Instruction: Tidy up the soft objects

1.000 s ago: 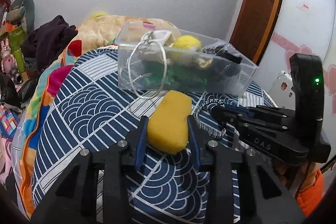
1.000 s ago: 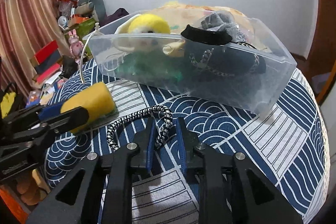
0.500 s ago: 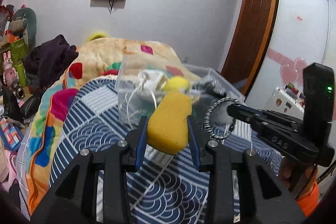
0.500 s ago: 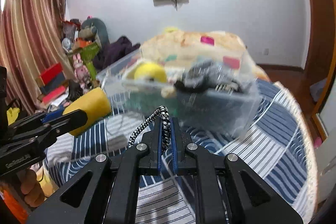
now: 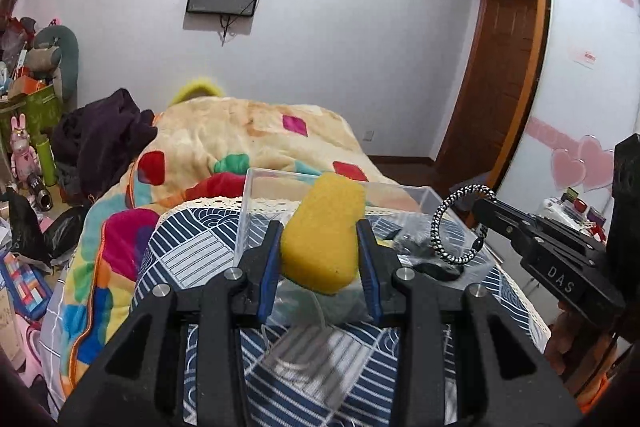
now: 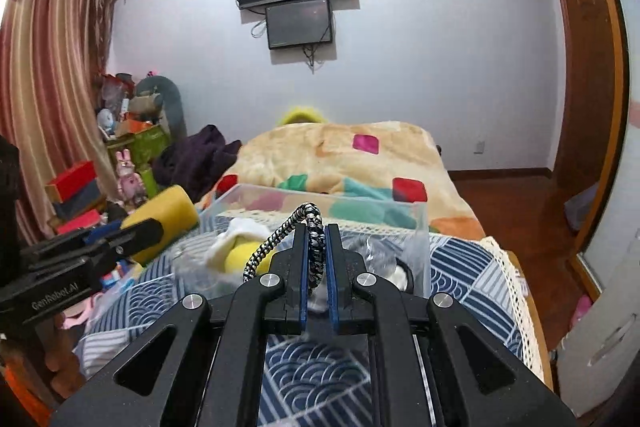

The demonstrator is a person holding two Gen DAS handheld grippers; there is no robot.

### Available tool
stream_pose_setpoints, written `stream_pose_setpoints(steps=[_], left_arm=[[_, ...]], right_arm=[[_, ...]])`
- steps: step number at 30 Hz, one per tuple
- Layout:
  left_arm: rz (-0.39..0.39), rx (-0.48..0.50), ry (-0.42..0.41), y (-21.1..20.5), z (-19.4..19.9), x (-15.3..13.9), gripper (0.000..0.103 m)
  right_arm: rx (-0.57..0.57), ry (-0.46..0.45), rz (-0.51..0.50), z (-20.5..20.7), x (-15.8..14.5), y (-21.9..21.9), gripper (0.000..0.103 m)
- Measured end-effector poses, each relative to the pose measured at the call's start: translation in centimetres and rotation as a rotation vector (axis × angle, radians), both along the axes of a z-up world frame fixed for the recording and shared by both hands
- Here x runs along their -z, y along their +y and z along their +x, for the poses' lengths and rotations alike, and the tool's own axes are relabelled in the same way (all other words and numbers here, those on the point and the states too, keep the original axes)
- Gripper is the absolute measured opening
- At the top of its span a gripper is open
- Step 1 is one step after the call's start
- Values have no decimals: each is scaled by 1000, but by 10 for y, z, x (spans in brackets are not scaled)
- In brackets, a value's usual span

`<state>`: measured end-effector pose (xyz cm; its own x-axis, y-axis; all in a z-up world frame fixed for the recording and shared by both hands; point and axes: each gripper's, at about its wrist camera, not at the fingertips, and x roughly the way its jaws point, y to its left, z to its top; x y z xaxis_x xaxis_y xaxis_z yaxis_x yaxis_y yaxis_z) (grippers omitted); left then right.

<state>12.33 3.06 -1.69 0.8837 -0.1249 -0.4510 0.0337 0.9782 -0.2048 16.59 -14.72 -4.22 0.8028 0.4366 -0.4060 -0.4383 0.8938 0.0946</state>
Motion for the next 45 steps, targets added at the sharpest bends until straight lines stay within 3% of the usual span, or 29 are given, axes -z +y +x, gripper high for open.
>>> stream_pose_setpoints(steps=[8, 12, 15, 17, 20, 26, 34, 37, 40, 42, 44, 45], left_arm=[[86, -8, 91, -12, 35, 25, 36], [108, -15, 88, -13, 34, 26, 38], [101, -2, 96, -13, 32, 24, 41], [102, 3, 97, -13, 28, 23, 47], [93, 7, 84, -12, 21, 18, 52], [92, 24, 29, -17, -2, 0, 53], [108, 42, -106, -29, -44, -41, 59], [101, 50, -142, -31, -58, -54, 65], [104, 48, -177, -34, -73, -64, 76], [118, 43, -199, -37, -82, -70, 78], [125, 36, -218, -39, -90, -75, 95], [125, 30, -228, -39, -95, -76, 98]], right_arm=[[6, 69, -50, 24, 20, 15, 7], [3, 73, -60, 22, 27, 14, 8], [6, 79, -65, 20, 27, 10, 21], [16, 69, -55, 17, 24, 5, 41], [24, 52, -50, 12, 19, -1, 46], [24, 16, -18, 1, 1, -13, 46], [5, -70, 26, -31, -29, -24, 46], [-4, -97, 44, -42, -38, -28, 47], [-21, -141, 70, -56, -49, -33, 62], [-26, -170, 81, -65, -56, -36, 66], [-25, -189, 85, -71, -60, -37, 73], [-25, -197, 88, -73, -61, -37, 75]])
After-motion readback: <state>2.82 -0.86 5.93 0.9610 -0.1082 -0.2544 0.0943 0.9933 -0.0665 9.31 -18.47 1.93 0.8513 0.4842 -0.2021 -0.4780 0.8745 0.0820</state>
